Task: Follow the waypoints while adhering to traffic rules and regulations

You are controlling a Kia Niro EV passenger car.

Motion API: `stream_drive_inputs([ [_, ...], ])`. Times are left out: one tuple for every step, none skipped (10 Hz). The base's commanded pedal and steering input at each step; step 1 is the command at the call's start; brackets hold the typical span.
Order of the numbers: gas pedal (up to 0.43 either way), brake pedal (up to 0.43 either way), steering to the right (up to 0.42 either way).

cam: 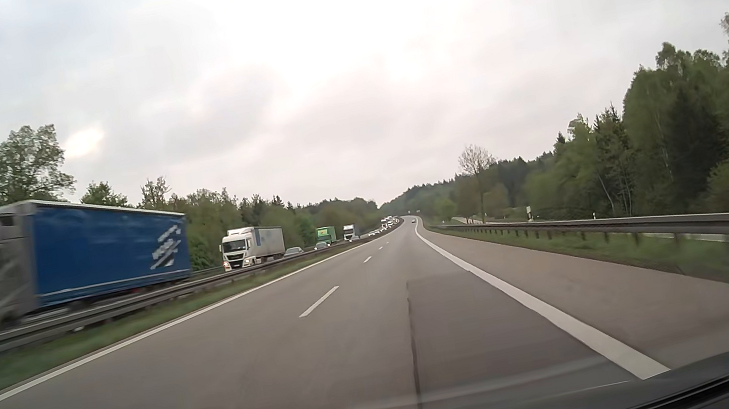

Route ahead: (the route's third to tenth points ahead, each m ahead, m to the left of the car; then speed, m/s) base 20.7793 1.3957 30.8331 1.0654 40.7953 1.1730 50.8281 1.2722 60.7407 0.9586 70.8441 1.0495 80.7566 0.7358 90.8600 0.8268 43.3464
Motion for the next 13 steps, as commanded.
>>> stream_drive_inputs([
  [0.469,0.0,0.002],
  [0.469,0.0,0.002],
  [0.469,0.0,0.002],
  [0.469,0.0,0.002],
  [0.469,0.0,0.003],
  [0.469,0.0,0.003],
  [0.469,0.0,0.003],
  [0.469,0.0,0.003],
  [0.469,0.0,0.003],
  [0.469,0.0,0.003],
  [0.469,0.0,0.003],
  [0.469,0.0,0.003],
  [0.469,0.0,0.003],
])
